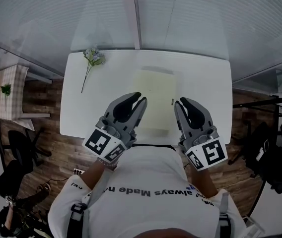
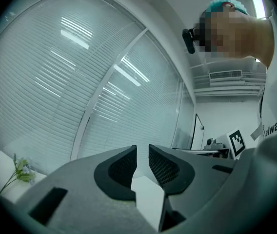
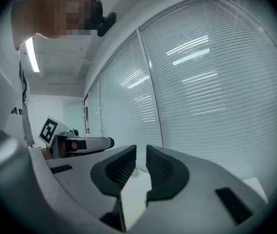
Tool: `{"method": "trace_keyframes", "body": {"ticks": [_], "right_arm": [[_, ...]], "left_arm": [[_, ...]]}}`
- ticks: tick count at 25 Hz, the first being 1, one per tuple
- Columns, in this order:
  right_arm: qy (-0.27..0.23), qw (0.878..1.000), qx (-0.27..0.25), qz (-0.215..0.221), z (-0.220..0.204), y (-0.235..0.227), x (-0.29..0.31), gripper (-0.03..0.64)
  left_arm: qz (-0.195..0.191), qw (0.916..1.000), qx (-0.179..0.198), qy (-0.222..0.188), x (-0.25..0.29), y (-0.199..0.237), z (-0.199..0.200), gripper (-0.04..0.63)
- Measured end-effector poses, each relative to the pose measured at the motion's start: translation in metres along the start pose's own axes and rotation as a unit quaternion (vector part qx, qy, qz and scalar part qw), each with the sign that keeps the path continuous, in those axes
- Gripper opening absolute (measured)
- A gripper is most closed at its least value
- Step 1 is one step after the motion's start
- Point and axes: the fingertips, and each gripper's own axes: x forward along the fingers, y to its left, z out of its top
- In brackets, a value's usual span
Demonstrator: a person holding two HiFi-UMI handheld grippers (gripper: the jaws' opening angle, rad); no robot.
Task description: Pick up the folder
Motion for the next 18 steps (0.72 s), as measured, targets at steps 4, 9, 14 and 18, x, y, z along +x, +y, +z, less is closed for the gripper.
{"method": "trace_keyframes", "body": {"ticks": [4,9,14,18], "right_arm": [[0.014,1.0,0.018,0.0,-0.02,-0.008,0.002,0.081],[0.039,0.999,0.031,-0.005,-0.047,-0.013,0.009,0.106],[0.07,0.997,0.033,-0.007,-0.076,-0.016,0.016,0.132],[0.09,0.995,0.045,-0.011,-0.101,-0.022,0.025,0.141]], "left_arm": [[0.013,0.9996,-0.019,0.017,-0.001,0.011,-0.017,0.083],[0.025,0.9982,-0.033,0.043,-0.002,0.03,-0.04,0.106],[0.032,0.9961,-0.055,0.061,-0.004,0.043,-0.062,0.11],[0.036,0.9949,-0.059,0.073,-0.001,0.058,-0.083,0.117]]}}
